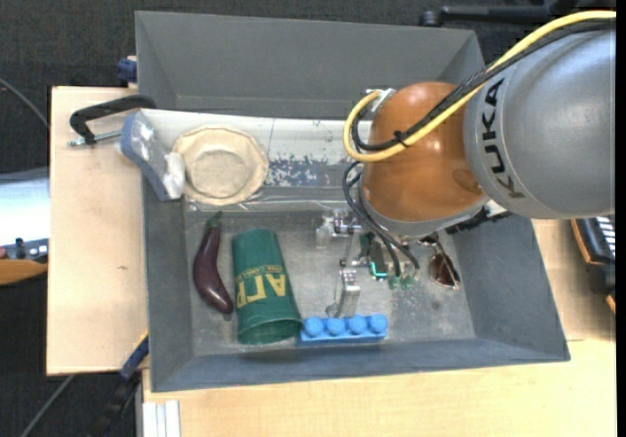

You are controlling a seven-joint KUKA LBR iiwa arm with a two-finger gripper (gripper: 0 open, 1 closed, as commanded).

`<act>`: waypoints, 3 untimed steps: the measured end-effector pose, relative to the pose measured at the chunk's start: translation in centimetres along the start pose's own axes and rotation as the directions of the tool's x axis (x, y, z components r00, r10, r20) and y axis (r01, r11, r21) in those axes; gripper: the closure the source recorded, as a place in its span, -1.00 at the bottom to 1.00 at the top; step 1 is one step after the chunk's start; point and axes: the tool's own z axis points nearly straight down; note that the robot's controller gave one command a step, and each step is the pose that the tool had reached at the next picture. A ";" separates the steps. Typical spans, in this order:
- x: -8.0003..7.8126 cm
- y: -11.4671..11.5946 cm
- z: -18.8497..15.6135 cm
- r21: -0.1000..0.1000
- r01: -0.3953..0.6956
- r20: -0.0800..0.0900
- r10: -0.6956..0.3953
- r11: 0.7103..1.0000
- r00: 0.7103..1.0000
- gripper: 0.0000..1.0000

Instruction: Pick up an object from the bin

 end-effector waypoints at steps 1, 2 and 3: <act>0.0 0.0 0.0 0.000 0.000 0.000 0.000 1.000 1.000 -1.00; -0.8 -2.2 1.2 -0.003 -0.060 0.001 0.060 0.998 0.998 -1.00; -1.8 -6.9 3.4 0.000 -0.092 0.000 0.092 0.996 0.996 -1.00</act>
Offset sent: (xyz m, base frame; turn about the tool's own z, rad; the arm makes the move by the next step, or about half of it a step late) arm 0.0237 -0.0832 -0.0431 0.2112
